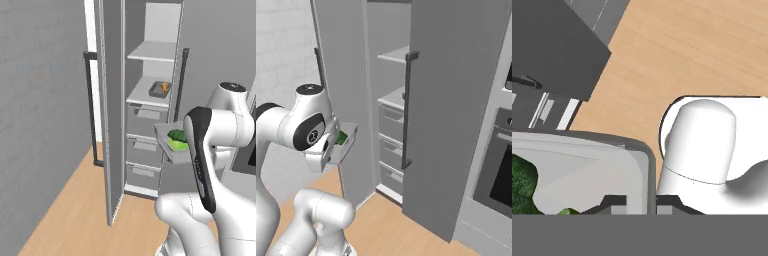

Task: Take the meat container that has the chicken drumstick and place it on the second highest rack of the freezer. Then take the vegetable container that has the broccoli and lemon wedge and place it on the highest rack of the freezer.

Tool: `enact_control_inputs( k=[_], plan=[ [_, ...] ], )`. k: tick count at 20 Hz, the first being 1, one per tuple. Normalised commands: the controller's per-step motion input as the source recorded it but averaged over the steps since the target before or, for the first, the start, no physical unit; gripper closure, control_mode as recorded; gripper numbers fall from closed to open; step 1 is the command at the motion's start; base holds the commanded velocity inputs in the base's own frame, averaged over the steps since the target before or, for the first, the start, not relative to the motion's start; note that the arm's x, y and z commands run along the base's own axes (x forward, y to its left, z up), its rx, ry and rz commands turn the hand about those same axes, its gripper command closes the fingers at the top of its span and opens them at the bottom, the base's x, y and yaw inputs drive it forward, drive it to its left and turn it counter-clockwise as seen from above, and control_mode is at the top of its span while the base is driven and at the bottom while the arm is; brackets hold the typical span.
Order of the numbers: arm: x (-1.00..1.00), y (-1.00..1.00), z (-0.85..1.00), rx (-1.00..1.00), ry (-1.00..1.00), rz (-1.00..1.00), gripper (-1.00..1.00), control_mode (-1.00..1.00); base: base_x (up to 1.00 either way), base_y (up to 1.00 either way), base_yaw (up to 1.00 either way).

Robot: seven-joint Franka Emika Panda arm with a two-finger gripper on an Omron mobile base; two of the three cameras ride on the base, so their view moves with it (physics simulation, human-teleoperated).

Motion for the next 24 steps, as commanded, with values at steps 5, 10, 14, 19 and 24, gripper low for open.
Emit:
enact_control_inputs(
  k=[5, 10, 14, 19, 24],
  plan=[
    [0.00, 0.00, 0.00, 0.00, 0.00, 0.00, 1.00, 1.00, 0.31, 0.60, -0.43],
    [0.00, 0.00, 0.00, 0.00, 0.00, 0.00, 1.00, 1.00, 0.35, 0.16, -0.38],
    [0.00, 0.00, 0.00, 0.00, 0.00, 0.00, 1.00, 1.00, 0.53, 0.01, -0.07],
    [0.00, 0.00, 0.00, 0.00, 0.00, 0.00, 1.00, 1.00, 0.63, 0.00, 0.00],
    [0.00, 0.00, 0.00, 0.00, 0.00, 0.00, 1.00, 1.00, 0.59, -0.03, 0.02]
  ],
)
